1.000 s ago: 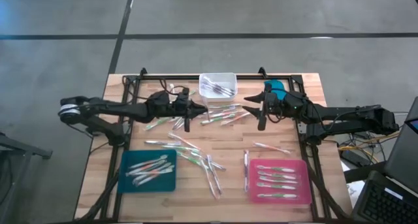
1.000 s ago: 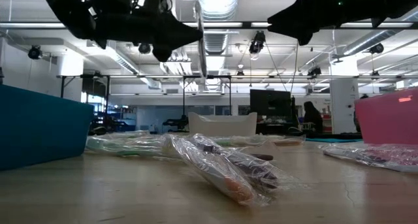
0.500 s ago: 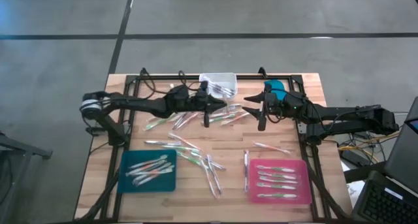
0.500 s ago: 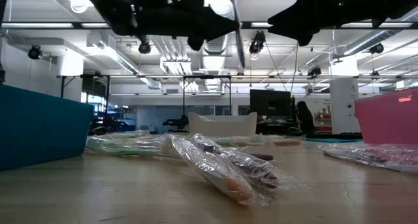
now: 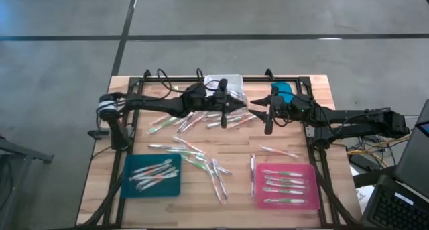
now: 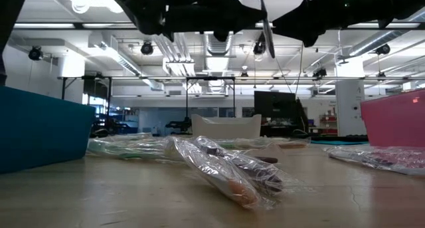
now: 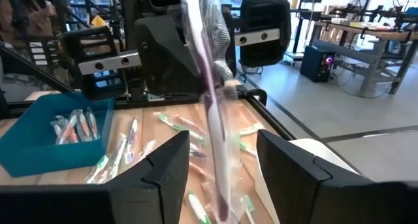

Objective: Pick & Place Toothbrushes
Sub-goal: Put the violet toothbrush into the white bin

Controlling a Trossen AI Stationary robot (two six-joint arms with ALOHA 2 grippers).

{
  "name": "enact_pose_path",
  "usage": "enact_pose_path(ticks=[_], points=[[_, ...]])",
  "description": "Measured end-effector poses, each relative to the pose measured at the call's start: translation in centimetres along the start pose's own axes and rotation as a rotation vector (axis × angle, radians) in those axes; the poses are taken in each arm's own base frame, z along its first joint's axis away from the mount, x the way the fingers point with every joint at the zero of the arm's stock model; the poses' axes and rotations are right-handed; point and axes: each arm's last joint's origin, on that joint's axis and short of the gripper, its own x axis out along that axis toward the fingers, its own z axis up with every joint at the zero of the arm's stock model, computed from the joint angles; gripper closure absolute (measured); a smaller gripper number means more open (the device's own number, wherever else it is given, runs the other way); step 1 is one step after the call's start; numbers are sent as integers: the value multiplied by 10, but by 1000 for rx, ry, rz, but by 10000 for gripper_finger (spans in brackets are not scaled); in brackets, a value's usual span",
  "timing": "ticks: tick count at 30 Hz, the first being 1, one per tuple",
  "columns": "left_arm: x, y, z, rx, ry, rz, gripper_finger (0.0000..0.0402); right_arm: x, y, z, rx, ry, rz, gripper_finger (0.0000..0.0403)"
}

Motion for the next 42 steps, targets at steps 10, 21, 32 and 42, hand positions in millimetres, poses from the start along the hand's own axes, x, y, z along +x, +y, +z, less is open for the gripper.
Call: enact_pose_path(ticks=[10, 21, 32, 42], points=[[18, 3, 2, 21, -29, -49, 381, 0, 0, 0, -10, 0, -1, 262], [19, 4, 4, 40, -36, -47, 381, 0, 0, 1, -14, -13, -1, 332], [18, 4, 4, 33, -33, -46, 381, 0, 0, 1, -40, -11, 3, 379], [18, 4, 2, -20, -16, -26, 330, 0, 0, 1, -33, -10, -6, 379]])
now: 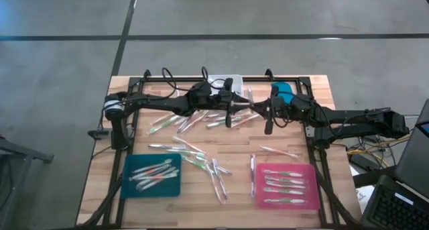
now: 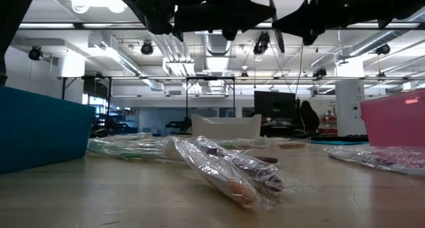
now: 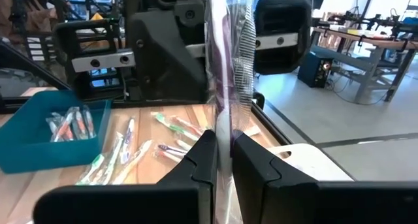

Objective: Pick & Place Toothbrushes
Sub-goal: Put the violet toothbrush into the white bin

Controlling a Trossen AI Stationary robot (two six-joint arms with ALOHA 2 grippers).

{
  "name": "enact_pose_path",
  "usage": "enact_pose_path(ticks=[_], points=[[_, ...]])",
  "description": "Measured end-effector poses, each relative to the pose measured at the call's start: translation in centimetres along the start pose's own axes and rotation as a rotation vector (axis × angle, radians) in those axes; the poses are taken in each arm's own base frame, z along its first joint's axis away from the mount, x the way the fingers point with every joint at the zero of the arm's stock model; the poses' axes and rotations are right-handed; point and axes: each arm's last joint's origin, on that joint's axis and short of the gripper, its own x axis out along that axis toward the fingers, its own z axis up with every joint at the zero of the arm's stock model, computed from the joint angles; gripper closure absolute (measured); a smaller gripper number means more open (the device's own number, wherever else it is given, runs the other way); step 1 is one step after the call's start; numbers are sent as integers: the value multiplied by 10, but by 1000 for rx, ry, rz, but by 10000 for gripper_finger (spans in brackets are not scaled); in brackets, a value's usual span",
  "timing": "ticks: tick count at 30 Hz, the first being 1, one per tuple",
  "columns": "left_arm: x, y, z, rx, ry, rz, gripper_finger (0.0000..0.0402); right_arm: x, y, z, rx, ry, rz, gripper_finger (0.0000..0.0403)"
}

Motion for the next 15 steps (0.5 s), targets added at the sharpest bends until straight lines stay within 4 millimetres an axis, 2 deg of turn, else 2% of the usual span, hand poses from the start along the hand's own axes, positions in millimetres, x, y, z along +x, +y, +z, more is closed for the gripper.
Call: enact_pose_path(ticks=[4, 8, 11, 15], points=[[-2, 0, -3, -16, 70, 49, 282, 0, 0, 0, 0, 5, -2, 379], [-14, 3, 6, -24, 222, 119, 241, 0, 0, -2, -2, 24, -1, 379], [-30, 3, 14, -33, 324, 152, 227, 0, 0, -3, -2, 34, -2, 379], [-54, 0, 18, -30, 422, 236, 229, 0, 0, -3, 7, 38, -2, 379]])
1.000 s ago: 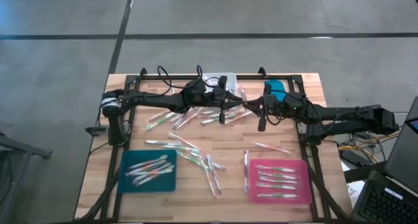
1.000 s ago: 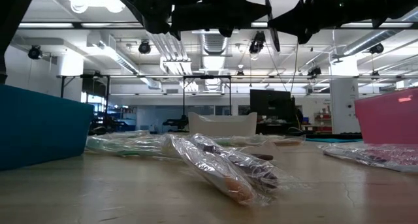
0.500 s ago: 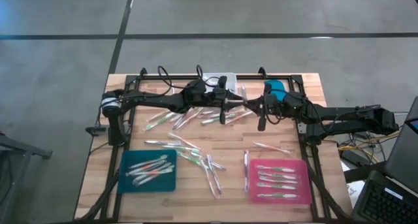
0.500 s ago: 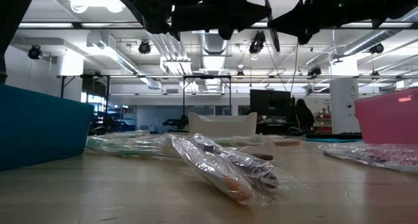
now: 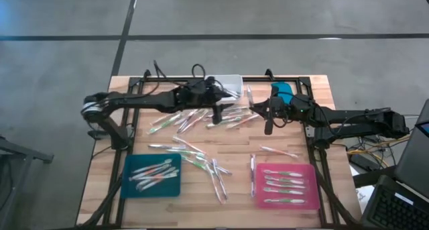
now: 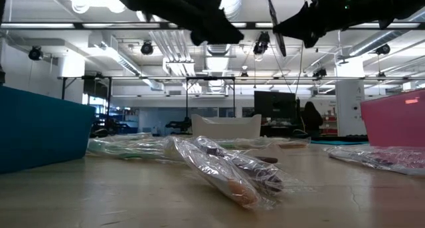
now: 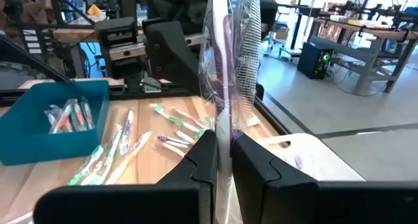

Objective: Pick & Place Toothbrushes
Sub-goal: Put the violet toothbrush into the white bin

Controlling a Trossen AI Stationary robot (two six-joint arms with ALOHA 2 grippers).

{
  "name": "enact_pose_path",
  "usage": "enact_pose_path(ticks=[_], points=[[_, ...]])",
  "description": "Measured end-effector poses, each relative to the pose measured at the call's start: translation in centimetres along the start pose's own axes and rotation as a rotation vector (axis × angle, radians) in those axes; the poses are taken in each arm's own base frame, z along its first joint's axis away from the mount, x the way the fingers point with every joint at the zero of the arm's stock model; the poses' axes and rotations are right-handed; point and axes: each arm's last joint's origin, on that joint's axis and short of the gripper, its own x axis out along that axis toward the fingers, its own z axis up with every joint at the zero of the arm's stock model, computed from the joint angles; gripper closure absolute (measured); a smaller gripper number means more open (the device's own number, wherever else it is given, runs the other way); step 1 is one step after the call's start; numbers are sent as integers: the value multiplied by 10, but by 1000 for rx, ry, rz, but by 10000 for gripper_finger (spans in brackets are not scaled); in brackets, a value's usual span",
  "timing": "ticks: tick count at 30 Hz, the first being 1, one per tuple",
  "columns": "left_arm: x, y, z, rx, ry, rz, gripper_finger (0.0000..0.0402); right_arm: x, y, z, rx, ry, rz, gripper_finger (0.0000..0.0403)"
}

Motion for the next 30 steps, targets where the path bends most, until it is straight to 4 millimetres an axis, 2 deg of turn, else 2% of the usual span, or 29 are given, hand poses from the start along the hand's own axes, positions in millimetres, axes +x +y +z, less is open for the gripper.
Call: enact_pose_path(ticks=[6, 13, 21, 30], points=[[-40, -2, -35, -77, -8, 67, 245, 0, 0, -1, 27, 8, 3, 380], [-87, -7, -70, -186, -219, 78, 252, 6, 1, -5, 52, 44, 23, 380], [-120, -11, -96, -291, -360, 68, 252, 50, -2, -5, 23, 122, 10, 380], [-127, -13, -111, -355, -334, 57, 252, 105, -32, 12, 4, 358, -71, 380]])
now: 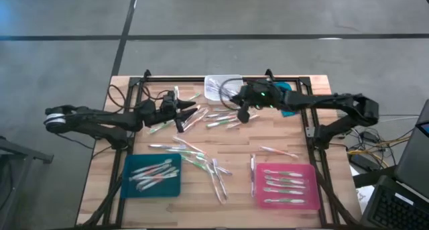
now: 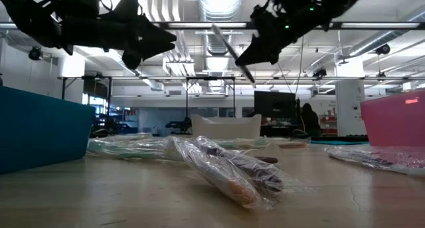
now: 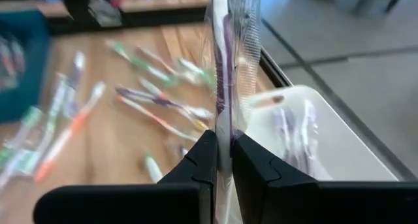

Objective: Pick & Place Toothbrushes
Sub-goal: Put the violet toothbrush into the white bin

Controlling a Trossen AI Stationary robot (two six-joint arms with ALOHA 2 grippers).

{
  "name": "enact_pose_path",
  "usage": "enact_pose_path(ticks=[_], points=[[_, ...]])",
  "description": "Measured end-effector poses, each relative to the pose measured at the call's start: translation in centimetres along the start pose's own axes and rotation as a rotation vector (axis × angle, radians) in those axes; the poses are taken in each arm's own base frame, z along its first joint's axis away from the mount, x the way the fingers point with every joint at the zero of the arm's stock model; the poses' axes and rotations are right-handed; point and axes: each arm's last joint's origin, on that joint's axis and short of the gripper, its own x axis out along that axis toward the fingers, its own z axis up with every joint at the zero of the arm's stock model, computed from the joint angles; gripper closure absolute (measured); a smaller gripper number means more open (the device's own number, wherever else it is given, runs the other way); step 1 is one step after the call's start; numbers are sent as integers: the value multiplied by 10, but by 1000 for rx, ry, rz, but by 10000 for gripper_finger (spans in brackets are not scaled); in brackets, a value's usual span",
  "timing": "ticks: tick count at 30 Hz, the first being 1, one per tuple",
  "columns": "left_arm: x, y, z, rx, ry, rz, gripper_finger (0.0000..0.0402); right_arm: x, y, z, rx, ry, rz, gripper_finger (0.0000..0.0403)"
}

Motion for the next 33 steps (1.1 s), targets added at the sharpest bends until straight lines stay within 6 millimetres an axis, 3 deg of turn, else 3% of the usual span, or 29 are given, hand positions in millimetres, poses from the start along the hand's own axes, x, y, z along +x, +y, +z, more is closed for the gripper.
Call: enact_pose_path(ticks=[9, 16, 27, 33], points=[[0, 0, -1, -1, 9, -8, 252, 25, -26, 34, -67, 239, -36, 380], [0, 0, -1, -3, 12, -15, 252, 43, -44, 47, -151, 374, -31, 380], [0, 1, -9, -11, 92, 1, 252, 77, -75, 36, -155, 497, -47, 380], [0, 1, -9, -116, 96, 7, 252, 91, -81, 25, -163, 528, -40, 380]])
